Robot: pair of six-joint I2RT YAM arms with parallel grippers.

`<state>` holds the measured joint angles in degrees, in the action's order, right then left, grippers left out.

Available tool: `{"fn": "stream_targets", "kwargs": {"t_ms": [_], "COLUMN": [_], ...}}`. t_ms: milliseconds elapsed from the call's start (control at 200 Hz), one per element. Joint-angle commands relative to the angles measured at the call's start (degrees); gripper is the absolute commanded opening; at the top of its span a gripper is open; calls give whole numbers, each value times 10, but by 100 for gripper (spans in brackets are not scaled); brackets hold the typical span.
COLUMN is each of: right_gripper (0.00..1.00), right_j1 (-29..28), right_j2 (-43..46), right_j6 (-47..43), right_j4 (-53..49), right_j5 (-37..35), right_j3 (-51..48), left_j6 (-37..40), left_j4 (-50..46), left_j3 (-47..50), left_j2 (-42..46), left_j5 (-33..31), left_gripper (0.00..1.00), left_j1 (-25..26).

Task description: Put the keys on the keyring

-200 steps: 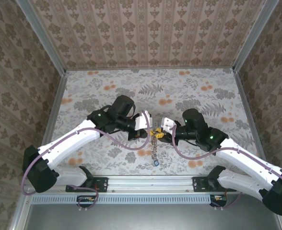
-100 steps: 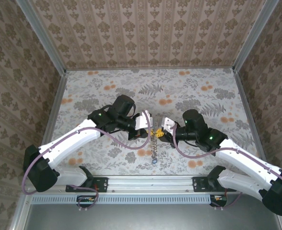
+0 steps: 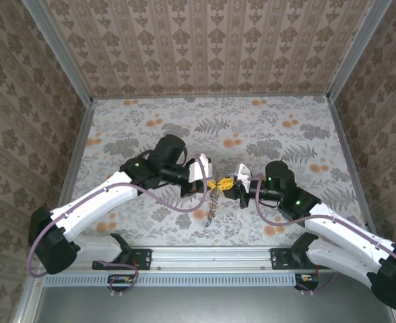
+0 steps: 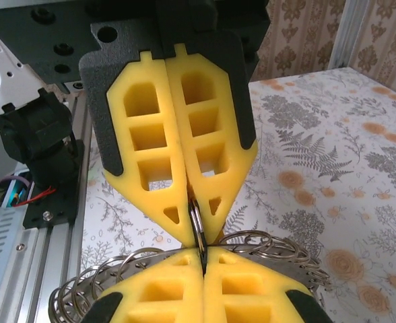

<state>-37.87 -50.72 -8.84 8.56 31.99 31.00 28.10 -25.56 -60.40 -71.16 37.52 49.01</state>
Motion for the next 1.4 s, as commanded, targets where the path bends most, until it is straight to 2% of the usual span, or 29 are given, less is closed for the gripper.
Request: {"fn": "stream_targets", "kwargs": {"t_ms": [0, 40, 85, 165, 265, 490, 935, 1115, 1395], "right_gripper": [0, 0, 8, 14, 20, 27, 26, 19, 21], "right_j1": [1, 0, 0, -1, 0, -1, -1, -1, -1], "right_j2": [10, 5, -1, -4, -7, -21, -30, -35, -43], "right_j6": [-32, -60, -88, -122, -139, -145, -74, -64, -53], "right_j4": [-15, -60, -106, -151, -171, -180, -77, -69, -67], "right_j5": [19, 16, 11, 4, 3, 2, 26, 39, 53], "right_j3": [21, 37, 52, 68, 77, 85, 57, 51, 51], "left_j6": [10, 18, 30, 49, 63, 97, 123, 119, 109], "left_j4": [-26, -45, -68, -102, -125, -182, -221, -215, -198], "left_j3": [-16, -26, -40, -61, -82, -128, -171, -176, -172], "left_j2": [3, -2, -10, -21, -32, -61, -88, -87, -83], "left_j5": [13, 5, -2, -3, -20, -40, -34, -31, -37], "left_gripper": [0, 0, 0, 0, 0, 0, 0, 0, 0], "left_j1": [-2, -1, 0, 3, 7, 20, 36, 37, 36]}}
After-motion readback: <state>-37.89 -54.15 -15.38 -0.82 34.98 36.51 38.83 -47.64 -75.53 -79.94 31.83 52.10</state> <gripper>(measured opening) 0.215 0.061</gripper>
